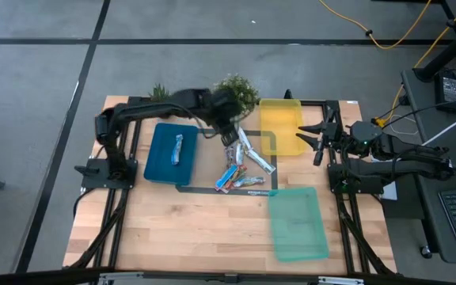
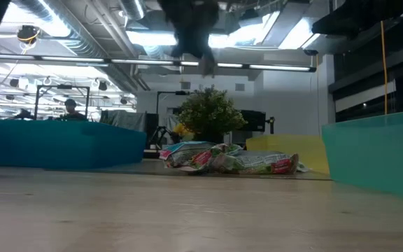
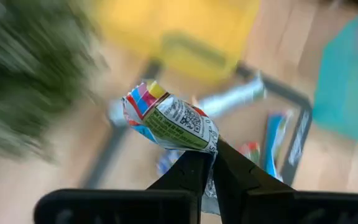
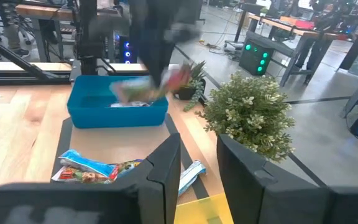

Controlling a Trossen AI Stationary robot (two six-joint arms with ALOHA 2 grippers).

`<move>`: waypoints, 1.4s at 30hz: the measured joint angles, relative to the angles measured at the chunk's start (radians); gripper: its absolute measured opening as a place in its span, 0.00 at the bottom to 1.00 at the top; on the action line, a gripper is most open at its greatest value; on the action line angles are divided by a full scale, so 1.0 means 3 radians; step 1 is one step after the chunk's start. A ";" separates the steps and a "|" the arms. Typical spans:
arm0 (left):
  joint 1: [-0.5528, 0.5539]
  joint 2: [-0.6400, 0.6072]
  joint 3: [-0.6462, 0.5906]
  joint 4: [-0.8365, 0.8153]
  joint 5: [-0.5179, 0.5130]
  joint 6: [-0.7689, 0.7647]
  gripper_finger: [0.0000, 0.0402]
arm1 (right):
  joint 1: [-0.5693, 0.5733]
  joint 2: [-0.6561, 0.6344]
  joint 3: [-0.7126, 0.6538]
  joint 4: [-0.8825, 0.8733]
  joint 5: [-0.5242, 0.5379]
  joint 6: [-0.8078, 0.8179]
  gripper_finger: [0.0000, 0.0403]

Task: Pick and place Granola Bars by type
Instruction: Put the red granola bar into the yellow bin

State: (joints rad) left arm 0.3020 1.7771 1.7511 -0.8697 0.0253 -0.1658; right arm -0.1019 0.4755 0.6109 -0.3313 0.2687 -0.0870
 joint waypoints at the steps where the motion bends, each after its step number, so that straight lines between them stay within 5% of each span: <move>1: -0.0002 -0.0084 0.0021 0.0057 -0.0040 0.0074 0.04 | 0.0000 0.0000 0.0000 0.0001 0.0000 0.0006 0.27; 10: -0.0019 -0.0532 0.0024 0.0534 -0.0146 0.0412 0.04 | 0.0001 0.0001 0.0000 0.0020 0.0001 0.0002 0.27; 21: -0.0019 -0.0549 0.0024 0.0634 0.0073 0.0910 0.04 | -0.0001 0.0010 0.0000 0.0072 0.0001 0.0286 0.27; 29: -0.0022 -0.0518 0.0023 0.1005 0.0274 0.1164 0.04 | -0.0091 0.0426 0.0000 0.0651 0.0001 0.0627 0.27; 42: -0.0071 -0.0519 0.0023 0.1338 0.0413 0.1357 0.04 | -0.0389 0.1387 0.0008 0.2248 -0.0653 0.1201 0.64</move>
State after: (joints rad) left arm 0.2808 1.6215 1.7580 -0.4684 0.1491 0.2413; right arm -0.2186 0.8916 0.6134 0.3432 0.0729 0.2731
